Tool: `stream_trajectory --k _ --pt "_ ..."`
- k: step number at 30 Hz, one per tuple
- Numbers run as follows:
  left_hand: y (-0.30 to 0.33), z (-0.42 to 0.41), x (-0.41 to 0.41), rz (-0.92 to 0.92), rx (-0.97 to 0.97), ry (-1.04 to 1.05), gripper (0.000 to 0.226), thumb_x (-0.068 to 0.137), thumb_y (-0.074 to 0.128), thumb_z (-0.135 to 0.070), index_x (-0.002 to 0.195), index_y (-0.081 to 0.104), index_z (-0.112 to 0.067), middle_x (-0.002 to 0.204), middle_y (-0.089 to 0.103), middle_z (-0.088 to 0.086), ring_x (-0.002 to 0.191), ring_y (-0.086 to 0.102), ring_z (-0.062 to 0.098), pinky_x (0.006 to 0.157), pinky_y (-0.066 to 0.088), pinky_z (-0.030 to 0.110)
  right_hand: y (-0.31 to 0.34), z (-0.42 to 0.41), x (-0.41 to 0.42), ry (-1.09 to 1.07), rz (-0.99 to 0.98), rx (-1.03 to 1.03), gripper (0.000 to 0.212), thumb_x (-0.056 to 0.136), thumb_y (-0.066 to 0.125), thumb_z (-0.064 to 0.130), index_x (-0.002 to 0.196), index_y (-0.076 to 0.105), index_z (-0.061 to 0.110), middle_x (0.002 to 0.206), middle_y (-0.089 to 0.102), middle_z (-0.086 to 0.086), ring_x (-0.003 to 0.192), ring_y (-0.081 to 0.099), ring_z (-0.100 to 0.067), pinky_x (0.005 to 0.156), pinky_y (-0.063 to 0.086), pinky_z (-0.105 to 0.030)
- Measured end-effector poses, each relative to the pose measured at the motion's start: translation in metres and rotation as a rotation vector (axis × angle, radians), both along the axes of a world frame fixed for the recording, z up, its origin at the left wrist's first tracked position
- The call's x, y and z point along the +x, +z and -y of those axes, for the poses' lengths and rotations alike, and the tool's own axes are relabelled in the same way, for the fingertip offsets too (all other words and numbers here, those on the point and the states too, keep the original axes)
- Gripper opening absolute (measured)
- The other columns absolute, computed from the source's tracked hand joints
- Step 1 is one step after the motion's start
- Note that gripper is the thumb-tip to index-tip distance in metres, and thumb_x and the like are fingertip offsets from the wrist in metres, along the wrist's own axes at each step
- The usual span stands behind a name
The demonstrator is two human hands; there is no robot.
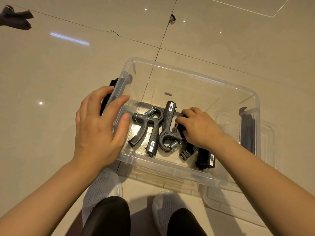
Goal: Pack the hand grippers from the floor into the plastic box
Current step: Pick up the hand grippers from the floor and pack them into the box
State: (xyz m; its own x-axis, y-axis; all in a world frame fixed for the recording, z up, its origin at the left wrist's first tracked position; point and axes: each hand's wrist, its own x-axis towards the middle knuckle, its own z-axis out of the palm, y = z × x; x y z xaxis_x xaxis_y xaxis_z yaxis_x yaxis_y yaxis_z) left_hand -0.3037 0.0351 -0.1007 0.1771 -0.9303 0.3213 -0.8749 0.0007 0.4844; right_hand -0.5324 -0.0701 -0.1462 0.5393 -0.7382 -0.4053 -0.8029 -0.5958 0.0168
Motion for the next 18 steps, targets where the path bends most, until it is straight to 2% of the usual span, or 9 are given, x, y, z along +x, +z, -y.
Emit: stream_trajectory --k 7,11,14,16,18 --pt "0.0 0.0 0.001 -0.016 -0.002 0.003 0.039 0.09 0.044 -0.03 0.123 0.058 -0.013 0.132 0.044 0.014 0.12 0.037 0.027 0.094 0.036 0.044 -0.002 0.005 -0.002 0.007 -0.018 -0.026 0.04 0.09 0.052 0.019 0.129 0.05 0.027 0.131 0.047 -0.004 0.123 0.036 -0.03 0.091 0.045 -0.04" --pt "-0.002 0.001 0.001 0.0 0.004 -0.027 0.039 0.09 0.045 -0.03 0.122 0.058 -0.012 0.13 0.047 0.014 0.119 0.039 0.028 0.094 0.036 0.044 -0.004 0.004 -0.005 -0.039 0.03 0.011 0.045 0.089 0.053 0.018 0.132 0.048 0.03 0.138 0.043 -0.002 0.128 0.033 -0.029 0.096 0.042 -0.042" --pt "-0.002 0.003 0.005 -0.007 0.043 -0.139 0.043 0.088 0.047 -0.037 0.122 0.06 -0.013 0.129 0.05 0.011 0.122 0.043 0.028 0.097 0.036 0.043 0.005 0.005 -0.008 -0.189 0.19 0.045 0.051 0.09 0.054 0.017 0.138 0.043 0.03 0.144 0.038 -0.002 0.129 0.036 -0.027 0.101 0.037 -0.039" --pt "-0.001 0.003 0.008 -0.009 0.099 -0.252 0.049 0.085 0.048 -0.047 0.123 0.06 -0.018 0.134 0.049 0.006 0.128 0.04 0.026 0.102 0.034 0.042 0.017 0.005 -0.011 -0.318 0.339 0.06 0.047 0.092 0.054 0.018 0.137 0.044 0.027 0.141 0.041 0.001 0.126 0.04 -0.023 0.099 0.035 -0.031" --pt "0.0 0.003 0.011 0.038 0.144 -0.351 0.056 0.084 0.045 -0.059 0.124 0.06 -0.024 0.14 0.045 0.002 0.134 0.035 0.024 0.105 0.03 0.046 0.029 0.001 -0.015 -0.382 0.406 0.079 0.042 0.092 0.055 0.019 0.133 0.048 0.026 0.137 0.044 0.003 0.122 0.044 -0.018 0.093 0.034 -0.025"
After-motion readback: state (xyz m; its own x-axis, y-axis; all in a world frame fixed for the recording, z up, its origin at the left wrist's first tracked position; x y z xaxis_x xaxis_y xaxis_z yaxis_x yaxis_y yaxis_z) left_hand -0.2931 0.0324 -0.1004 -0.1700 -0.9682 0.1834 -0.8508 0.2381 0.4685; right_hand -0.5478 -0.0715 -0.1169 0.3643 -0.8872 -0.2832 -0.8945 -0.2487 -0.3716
